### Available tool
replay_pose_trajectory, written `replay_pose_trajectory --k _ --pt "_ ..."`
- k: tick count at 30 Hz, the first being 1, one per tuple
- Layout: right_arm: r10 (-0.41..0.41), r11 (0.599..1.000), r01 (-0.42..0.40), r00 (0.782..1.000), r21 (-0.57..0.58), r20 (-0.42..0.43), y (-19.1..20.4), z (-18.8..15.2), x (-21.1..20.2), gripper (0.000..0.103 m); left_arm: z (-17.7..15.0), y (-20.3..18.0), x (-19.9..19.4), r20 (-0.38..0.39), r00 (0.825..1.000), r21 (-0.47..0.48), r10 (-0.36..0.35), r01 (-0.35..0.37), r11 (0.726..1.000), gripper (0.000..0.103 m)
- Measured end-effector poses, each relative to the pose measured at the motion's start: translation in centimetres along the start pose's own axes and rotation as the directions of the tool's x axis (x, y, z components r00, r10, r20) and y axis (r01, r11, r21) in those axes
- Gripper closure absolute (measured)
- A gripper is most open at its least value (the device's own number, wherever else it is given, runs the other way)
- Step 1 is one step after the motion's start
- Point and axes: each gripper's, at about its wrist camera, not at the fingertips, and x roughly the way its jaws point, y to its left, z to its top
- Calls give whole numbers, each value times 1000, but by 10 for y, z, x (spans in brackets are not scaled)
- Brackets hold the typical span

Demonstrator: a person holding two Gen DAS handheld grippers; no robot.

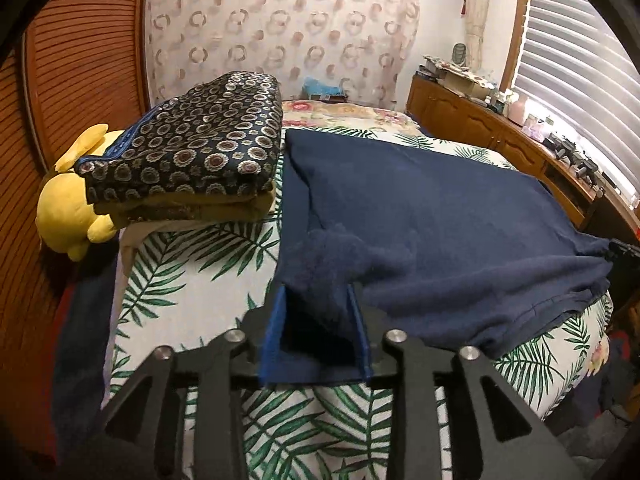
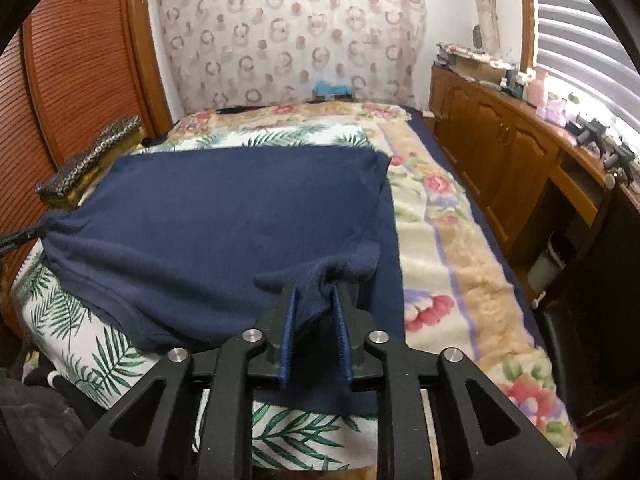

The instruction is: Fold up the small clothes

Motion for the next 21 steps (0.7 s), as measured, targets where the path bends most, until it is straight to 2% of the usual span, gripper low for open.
replay_pose_trajectory --k 3,7,14,21 --pt "-21 1000 21 1000 -8 24 0 5 -4 76 -1 1 -1 -6 1000 6 5 -5 1000 60" --pt "-7 1000 8 999 -23 40 9 11 -2 70 0 -1 -4 6 1000 11 11 -11 1000 48" --pt "58 997 -57 998 -55 29 38 17 27 69 -1 -3 3 -15 999 12 33 -33 999 48" --pt "111 986 -112 994 -124 -21 75 21 68 68 -7 -2 11 -32 998 11 45 -44 999 48"
